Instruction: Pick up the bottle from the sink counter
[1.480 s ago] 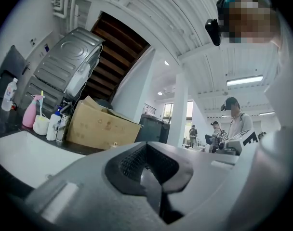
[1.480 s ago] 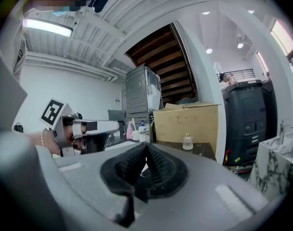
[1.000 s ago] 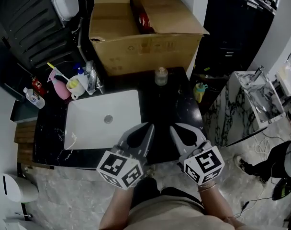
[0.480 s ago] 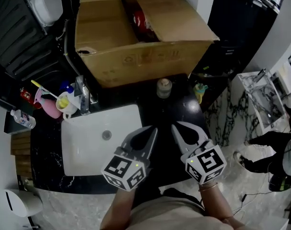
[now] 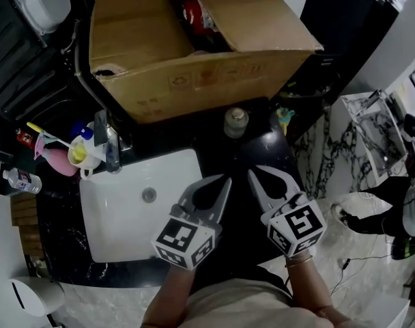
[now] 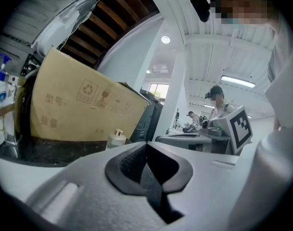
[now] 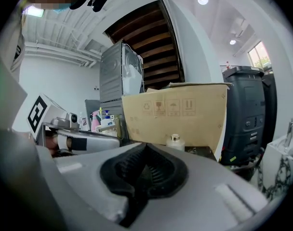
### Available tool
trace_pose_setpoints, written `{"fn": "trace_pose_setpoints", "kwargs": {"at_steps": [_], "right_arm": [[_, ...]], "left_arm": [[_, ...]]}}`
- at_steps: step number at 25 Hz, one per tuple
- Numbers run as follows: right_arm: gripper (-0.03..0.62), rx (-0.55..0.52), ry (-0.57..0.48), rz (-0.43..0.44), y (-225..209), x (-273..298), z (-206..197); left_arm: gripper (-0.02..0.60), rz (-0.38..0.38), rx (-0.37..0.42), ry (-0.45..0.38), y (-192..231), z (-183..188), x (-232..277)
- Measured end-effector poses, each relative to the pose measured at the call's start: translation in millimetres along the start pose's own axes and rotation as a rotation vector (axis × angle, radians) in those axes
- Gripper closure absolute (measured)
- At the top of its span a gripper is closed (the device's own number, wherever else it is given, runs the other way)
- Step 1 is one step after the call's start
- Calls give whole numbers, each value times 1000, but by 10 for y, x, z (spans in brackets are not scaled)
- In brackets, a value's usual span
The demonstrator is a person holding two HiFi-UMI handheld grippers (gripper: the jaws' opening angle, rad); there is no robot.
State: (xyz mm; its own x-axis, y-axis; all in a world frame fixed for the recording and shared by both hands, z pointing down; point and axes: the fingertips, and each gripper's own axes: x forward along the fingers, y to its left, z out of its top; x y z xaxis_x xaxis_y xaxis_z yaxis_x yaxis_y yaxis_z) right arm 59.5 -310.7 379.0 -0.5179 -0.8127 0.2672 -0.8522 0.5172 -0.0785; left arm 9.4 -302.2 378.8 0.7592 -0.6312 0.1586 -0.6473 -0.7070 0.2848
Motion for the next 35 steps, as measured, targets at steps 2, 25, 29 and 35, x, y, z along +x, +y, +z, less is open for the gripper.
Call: {"fn": "trace_pose_setpoints", "kwargs": {"at_steps": [2,25,29,35], "right_arm": [[592,2,8,-7,-19,39,-21],[592,4,92,-11,-239,711,-162],[592,-19,137,-10,-326,828,-247],[534,41,171,-47,-519,1002,-373]], "left_arm": [[575,-7,17,21,39,-51,48],[575,-50,-65,53,641,-166,493],[575,-52,-77,85,718,-311,547],[575,-47,-101,83,831,-397,603]]}}
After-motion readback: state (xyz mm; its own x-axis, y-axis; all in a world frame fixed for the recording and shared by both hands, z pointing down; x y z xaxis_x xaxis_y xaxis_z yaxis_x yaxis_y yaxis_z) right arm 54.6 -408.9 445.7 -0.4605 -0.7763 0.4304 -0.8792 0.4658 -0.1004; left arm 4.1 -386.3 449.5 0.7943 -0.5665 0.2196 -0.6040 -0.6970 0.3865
